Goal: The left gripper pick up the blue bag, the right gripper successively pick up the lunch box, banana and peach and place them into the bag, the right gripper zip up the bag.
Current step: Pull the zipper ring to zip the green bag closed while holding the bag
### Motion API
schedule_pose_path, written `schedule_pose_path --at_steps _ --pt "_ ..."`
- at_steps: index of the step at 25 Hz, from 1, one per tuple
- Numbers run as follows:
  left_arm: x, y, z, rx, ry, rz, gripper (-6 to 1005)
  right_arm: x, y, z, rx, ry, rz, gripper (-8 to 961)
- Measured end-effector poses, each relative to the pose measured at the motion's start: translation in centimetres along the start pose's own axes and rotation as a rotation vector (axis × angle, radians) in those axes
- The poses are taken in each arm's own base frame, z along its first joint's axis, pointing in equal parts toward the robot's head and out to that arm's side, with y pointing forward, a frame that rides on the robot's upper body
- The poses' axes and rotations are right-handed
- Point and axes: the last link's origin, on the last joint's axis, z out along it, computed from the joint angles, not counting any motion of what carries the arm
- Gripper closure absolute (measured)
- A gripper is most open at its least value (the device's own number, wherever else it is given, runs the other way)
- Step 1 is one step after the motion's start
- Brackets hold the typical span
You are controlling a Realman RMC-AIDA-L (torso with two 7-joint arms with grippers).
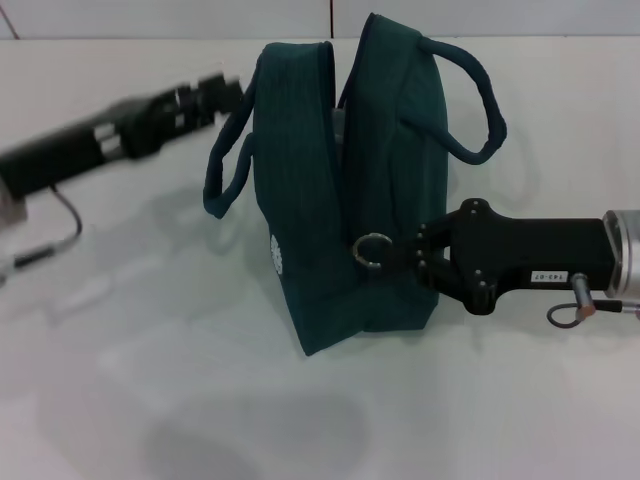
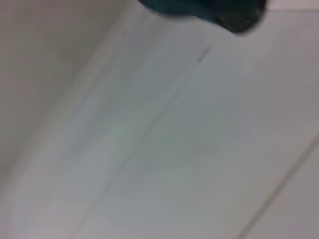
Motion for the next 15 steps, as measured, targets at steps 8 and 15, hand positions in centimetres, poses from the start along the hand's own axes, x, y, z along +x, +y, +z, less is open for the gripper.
schedule_pose_path --at_steps 8,15 --pt "-7.3 2.2 -4.0 0.024 0.057 0.073 367 -1.2 -0.2 0.1 0.016 -0.078 -0.068 938" --pt "-11.3 2.2 -2.6 0.052 0.022 0.056 372 -1.7 -0.6 1.0 0.021 -0.097 -0.098 937"
